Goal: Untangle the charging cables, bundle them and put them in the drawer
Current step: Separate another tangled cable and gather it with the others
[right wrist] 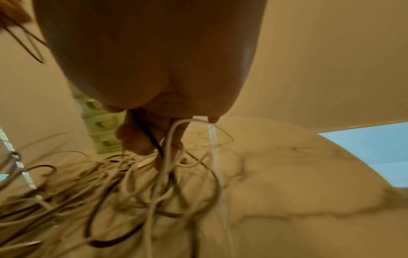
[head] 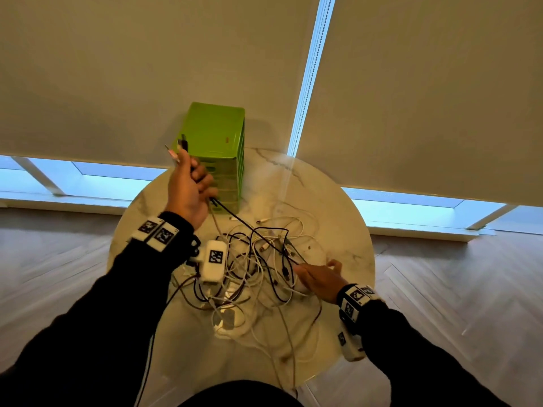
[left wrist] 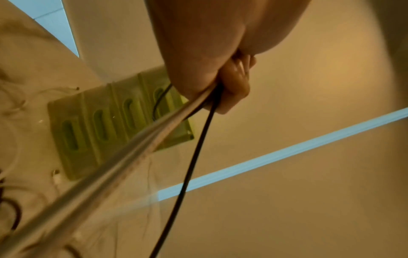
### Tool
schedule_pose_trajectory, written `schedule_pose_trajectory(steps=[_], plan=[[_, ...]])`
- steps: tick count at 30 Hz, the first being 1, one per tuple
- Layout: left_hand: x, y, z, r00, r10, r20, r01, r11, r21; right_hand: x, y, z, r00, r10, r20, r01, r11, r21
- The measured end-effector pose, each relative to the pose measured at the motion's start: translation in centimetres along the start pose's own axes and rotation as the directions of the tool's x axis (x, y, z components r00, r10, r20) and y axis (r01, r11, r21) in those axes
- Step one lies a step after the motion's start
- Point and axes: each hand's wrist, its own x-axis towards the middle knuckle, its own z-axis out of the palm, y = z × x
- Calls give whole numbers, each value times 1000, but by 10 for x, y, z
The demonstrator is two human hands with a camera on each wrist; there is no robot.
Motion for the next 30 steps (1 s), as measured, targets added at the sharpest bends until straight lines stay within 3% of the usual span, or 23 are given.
schedule_pose_trajectory(steps=[3, 5, 8, 11, 13, 16, 21, 24, 26, 30], plan=[[-3, 4, -2, 997, -28, 68, 18, 988, 152, 9, 10, -12, 986, 103, -135, -89, 991, 102], [-13, -11, -2, 989, -79, 123, 35, 946, 323, 19, -2, -27, 965, 110, -240, -55, 973, 226], [-32, -46, -4, 958, -197, 210, 52, 836, 546, 26, -37, -52, 946, -5, -325, 114, 941, 318], [-46, -71, -2, 937, -303, 174, 136, 776, 615, 22, -76, -65, 906, -165, -390, 314, 880, 357], [-52, -79, 3, 928, -335, 164, 170, 771, 614, 18, -93, -66, 888, -245, -390, 392, 847, 360], [-50, -81, 6, 950, -285, 128, 161, 796, 583, 14, -103, -64, 875, -315, -366, 454, 796, 401], [-34, -65, 6, 990, -55, 128, -20, 852, 523, 6, -76, -66, 930, -289, -226, 367, 765, 530], [-23, -55, 10, 992, 51, 114, -101, 863, 494, 7, -38, -58, 952, -227, -204, 294, 859, 420], [-21, -52, 15, 989, 58, 138, -117, 874, 472, 6, -17, -56, 964, -141, -227, 217, 907, 360], [-32, -65, 31, 975, -48, 216, -58, 886, 459, -7, -3, -69, 938, -36, -346, 205, 860, 468]])
